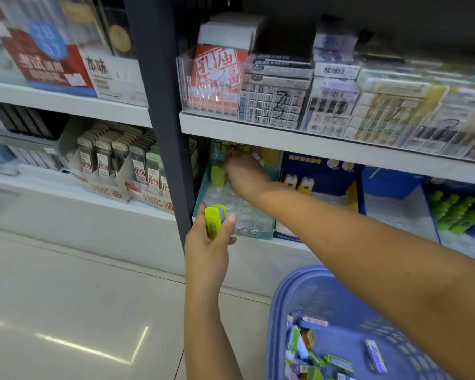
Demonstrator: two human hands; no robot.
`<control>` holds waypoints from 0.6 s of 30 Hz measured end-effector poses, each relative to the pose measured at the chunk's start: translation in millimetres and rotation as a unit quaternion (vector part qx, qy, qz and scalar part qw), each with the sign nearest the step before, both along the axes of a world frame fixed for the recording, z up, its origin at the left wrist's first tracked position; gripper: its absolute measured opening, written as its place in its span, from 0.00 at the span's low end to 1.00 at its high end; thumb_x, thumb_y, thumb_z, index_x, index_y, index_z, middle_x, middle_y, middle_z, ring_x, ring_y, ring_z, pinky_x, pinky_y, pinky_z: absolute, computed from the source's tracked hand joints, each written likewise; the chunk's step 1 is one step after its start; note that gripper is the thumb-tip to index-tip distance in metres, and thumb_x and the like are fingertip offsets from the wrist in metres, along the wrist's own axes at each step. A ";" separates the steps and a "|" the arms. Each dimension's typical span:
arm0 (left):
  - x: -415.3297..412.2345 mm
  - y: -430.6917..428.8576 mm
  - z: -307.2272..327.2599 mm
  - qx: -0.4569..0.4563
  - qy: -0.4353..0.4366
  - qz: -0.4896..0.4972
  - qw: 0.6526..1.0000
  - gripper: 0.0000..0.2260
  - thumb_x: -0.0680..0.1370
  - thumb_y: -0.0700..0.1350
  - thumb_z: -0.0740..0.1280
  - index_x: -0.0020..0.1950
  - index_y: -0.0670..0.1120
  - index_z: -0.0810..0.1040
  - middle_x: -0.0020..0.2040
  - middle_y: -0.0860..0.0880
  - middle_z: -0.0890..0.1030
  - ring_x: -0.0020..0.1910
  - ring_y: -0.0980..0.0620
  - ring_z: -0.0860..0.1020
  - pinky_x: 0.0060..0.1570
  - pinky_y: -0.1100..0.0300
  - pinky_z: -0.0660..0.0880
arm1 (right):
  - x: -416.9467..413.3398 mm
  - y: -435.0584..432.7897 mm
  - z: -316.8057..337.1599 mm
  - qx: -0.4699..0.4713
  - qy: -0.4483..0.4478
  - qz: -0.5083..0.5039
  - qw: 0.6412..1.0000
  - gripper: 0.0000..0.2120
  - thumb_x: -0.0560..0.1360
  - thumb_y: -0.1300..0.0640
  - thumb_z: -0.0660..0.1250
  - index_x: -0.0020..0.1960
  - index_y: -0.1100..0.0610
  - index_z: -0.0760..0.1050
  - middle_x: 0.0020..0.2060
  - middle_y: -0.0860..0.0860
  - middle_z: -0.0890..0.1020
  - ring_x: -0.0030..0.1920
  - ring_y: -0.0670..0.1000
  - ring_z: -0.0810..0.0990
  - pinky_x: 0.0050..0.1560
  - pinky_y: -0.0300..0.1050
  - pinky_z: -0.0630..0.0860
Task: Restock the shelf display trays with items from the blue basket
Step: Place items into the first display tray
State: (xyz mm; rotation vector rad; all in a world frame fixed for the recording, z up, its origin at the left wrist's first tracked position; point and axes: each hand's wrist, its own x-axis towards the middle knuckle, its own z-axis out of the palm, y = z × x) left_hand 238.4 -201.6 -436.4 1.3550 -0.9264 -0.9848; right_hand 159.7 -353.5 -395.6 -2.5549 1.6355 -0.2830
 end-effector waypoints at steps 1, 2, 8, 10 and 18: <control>0.6 1.5 2.8 -0.007 0.018 0.000 1.000 0.19 0.77 0.49 0.67 0.61 0.37 0.74 0.39 0.49 0.80 0.35 0.59 0.79 0.38 0.67 0.77 | -0.8 3.8 5.9 0.002 0.002 0.004 1.000 0.18 0.78 0.61 0.58 0.68 0.56 0.71 0.63 0.61 0.73 0.62 0.59 0.73 0.56 0.42 0.69; 0.4 3.2 6.5 -0.013 0.044 -0.002 0.999 0.15 0.77 0.50 0.67 0.57 0.40 0.77 0.39 0.50 0.81 0.35 0.57 0.79 0.37 0.66 0.77 | -2.9 10.3 11.6 0.009 -0.028 0.009 1.000 0.19 0.78 0.61 0.60 0.68 0.53 0.71 0.65 0.59 0.72 0.62 0.56 0.73 0.57 0.40 0.68; 5.0 10.9 14.0 -0.038 0.163 -0.103 0.980 0.21 0.74 0.66 0.60 0.48 0.51 0.81 0.35 0.54 0.79 0.29 0.58 0.67 0.26 0.68 0.66 | -45.9 80.5 31.5 0.397 -0.366 0.175 0.824 0.19 0.76 0.66 0.64 0.63 0.49 0.74 0.58 0.50 0.80 0.57 0.48 0.80 0.53 0.37 0.77; 3.2 10.3 13.9 -0.041 0.159 -0.124 0.979 0.23 0.74 0.67 0.59 0.47 0.50 0.83 0.32 0.51 0.76 0.28 0.58 0.66 0.25 0.68 0.64 | -56.9 90.4 32.1 0.393 -0.398 0.168 0.812 0.17 0.75 0.67 0.66 0.58 0.50 0.77 0.51 0.48 0.83 0.52 0.45 0.81 0.51 0.36 0.77; -9.7 2.6 8.0 -0.005 -0.117 0.052 0.992 0.14 0.79 0.52 0.61 0.62 0.50 0.76 0.56 0.57 0.79 0.57 0.59 0.76 0.55 0.67 0.71 | -58.1 47.7 12.5 0.107 -0.411 -0.030 0.905 0.13 0.69 0.63 0.74 0.52 0.54 0.79 0.43 0.50 0.81 0.39 0.42 0.78 0.43 0.26 0.73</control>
